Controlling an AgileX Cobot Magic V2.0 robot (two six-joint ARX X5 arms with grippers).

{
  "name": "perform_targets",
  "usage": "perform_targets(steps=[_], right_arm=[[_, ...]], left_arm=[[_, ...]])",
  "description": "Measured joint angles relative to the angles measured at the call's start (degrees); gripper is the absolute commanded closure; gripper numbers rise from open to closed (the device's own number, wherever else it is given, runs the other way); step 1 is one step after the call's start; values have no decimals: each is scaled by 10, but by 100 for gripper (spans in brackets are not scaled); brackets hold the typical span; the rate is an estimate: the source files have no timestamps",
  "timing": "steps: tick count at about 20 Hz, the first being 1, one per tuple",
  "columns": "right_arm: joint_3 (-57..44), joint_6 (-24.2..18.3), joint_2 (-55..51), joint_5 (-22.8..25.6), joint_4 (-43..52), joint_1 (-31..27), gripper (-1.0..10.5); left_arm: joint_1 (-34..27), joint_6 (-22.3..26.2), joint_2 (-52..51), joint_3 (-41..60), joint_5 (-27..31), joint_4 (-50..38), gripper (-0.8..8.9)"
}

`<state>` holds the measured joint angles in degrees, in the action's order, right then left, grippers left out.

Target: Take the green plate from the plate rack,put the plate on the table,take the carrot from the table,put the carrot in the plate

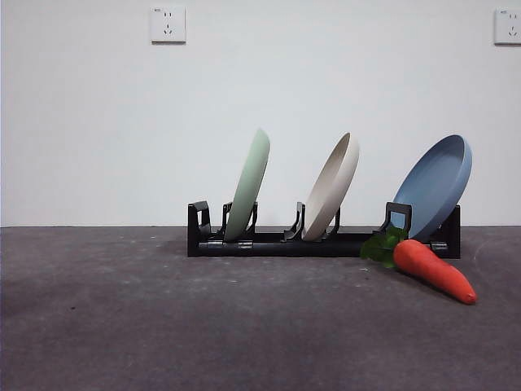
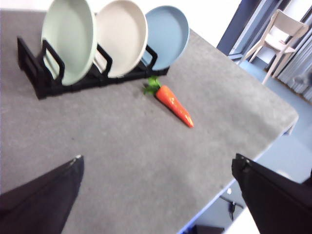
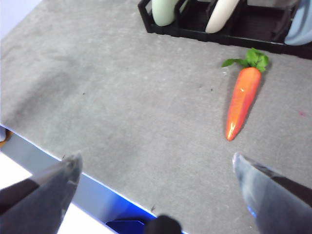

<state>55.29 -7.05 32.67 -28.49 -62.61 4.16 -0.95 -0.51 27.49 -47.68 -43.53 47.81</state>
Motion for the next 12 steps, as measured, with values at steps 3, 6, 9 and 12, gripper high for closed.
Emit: perform_targets(steps=[3,6,9,12], right_arm=[[0,0,0,0,0,0,313],[0,0,2,0,0,0,317],[0,0,12,0,0,0,317],[0,0,24,0,0,0,317]], left_arm=[[4,-23,57,-5,0,-80,190],[30,-37,135,-28,2,-150,191],[76,-41,231,-76,46,-202,191],[128,-41,336,-137,92,-251,191]])
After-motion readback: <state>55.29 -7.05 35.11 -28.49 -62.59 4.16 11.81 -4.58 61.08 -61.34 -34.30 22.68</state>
